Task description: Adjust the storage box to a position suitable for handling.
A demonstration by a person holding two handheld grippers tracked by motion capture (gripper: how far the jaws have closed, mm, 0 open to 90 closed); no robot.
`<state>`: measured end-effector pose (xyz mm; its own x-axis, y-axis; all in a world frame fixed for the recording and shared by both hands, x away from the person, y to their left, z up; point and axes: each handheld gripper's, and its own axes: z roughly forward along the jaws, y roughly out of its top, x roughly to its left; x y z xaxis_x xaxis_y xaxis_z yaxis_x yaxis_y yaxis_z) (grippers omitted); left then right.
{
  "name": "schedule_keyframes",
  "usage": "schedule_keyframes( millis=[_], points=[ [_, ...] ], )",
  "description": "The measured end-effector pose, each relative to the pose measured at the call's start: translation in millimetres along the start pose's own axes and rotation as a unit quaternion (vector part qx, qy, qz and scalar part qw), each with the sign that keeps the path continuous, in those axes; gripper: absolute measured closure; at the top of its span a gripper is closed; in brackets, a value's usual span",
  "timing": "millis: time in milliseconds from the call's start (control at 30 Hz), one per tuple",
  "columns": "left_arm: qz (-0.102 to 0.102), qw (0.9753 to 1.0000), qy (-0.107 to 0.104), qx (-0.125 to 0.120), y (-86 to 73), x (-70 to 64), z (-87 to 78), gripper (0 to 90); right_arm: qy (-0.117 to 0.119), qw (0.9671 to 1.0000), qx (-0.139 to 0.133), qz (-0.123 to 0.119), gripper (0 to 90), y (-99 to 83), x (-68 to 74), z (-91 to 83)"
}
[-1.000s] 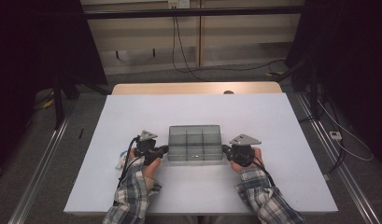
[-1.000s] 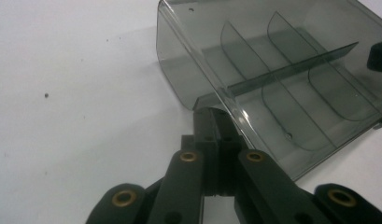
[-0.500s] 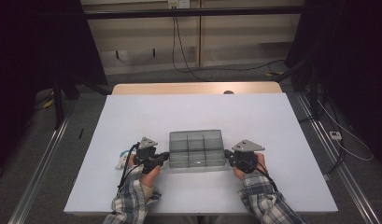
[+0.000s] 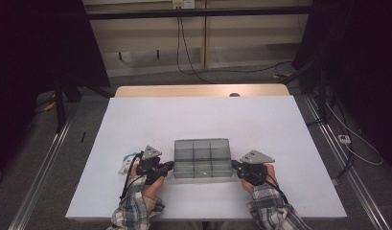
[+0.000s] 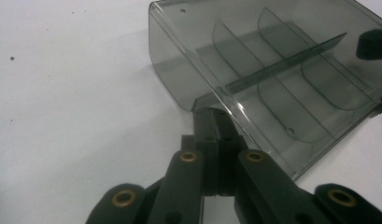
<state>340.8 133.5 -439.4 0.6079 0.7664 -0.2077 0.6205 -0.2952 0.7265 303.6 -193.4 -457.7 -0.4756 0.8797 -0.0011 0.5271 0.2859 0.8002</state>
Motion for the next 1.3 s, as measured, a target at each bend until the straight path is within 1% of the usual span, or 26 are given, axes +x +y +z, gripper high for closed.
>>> schedule_keyframes(
  millis=[100, 167, 200, 267, 333, 400, 467, 533, 567, 600, 867, 933, 1033, 1167, 1300],
  points=[
    [-0.006, 1.0, 0.002, -0.005, -0.7, -0.4, -0.1, 90.0, 0.002, 1.0, 0.0, -0.002, 90.0, -1.4, 2.7, -2.0],
    [-0.005, 1.0, 0.004, -0.005, -0.9, -1.1, -0.3, 90.0, 0.005, 1.0, 0.0, -0.001, 90.0, -1.7, 2.3, -2.3],
    [0.001, 1.0, 0.001, 0.0, -0.9, -0.1, -1.0, 90.0, 0.006, 1.0, -0.001, 0.0, 90.0, -1.7, 2.1, -2.2],
    [-0.003, 1.0, 0.001, -0.005, -1.4, -0.5, -0.6, 90.0, 0.006, 1.0, -0.001, 0.001, 90.0, -1.4, 2.1, -3.3],
    [-0.002, 1.0, -0.001, -0.004, -1.1, 0.1, -0.6, 90.0, 0.009, 0.9999, -0.004, 0.005, 90.0, -1.1, 1.5, -3.9],
    [0.002, 1.0, -0.003, -0.001, -1.0, 0.8, -0.9, 90.0, 0.008, 1.0, -0.004, 0.004, 90.0, -1.1, 1.7, -3.7],
    [0.002, 1.0, -0.003, 0.001, -0.9, 0.9, -1.1, 90.0, 0.007, 1.0, -0.004, 0.003, 90.0, -1.1, 1.9, -3.8],
    [-0.001, 1.0, -0.001, -0.003, -0.9, 0.3, -0.6, 90.0, 0.008, 1.0, -0.004, 0.002, 90.0, -1.1, 1.8, -3.9],
    [-0.001, 1.0, -0.001, -0.003, -0.9, 0.4, -0.5, 90.0, 0.008, 1.0, -0.004, 0.002, 90.0, -1.2, 1.8, -4.0],
    [0.004, 1.0, -0.002, 0.001, -0.6, 0.9, -1.1, 90.0, 0.009, 1.0, -0.003, 0.002, 90.0, -1.2, 1.9, -4.1],
    [0.005, 1.0, 0.0, 0.001, -0.5, 0.7, -1.1, 90.0, 0.016, 0.9998, -0.004, 0.008, 90.0, -1.4, 0.5, -4.1],
    [0.001, 1.0, 0.001, -0.003, -0.7, 0.6, -0.7, 90.0, 0.016, 0.9999, -0.003, 0.006, 90.0, -1.4, 1.1, -4.4],
    [0.005, 1.0, 0.002, 0.0, -0.3, 0.4, -1.0, 90.0, 0.022, 0.9997, -0.004, 0.01, 90.0, -1.8, -0.4, -3.7],
    [0.003, 1.0, 0.005, -0.003, -0.3, -0.2, -0.5, 90.0, 0.017, 0.9999, -0.002, -0.001, 90.0, -2.0, 0.3, -2.5],
    [0.003, 1.0, 0.006, -0.003, 0.1, 1.6, 1.2, 90.0, 0.026, 0.9996, -0.002, 0.014, 90.0, -2.2, -2.6, -1.1]
  ],
)
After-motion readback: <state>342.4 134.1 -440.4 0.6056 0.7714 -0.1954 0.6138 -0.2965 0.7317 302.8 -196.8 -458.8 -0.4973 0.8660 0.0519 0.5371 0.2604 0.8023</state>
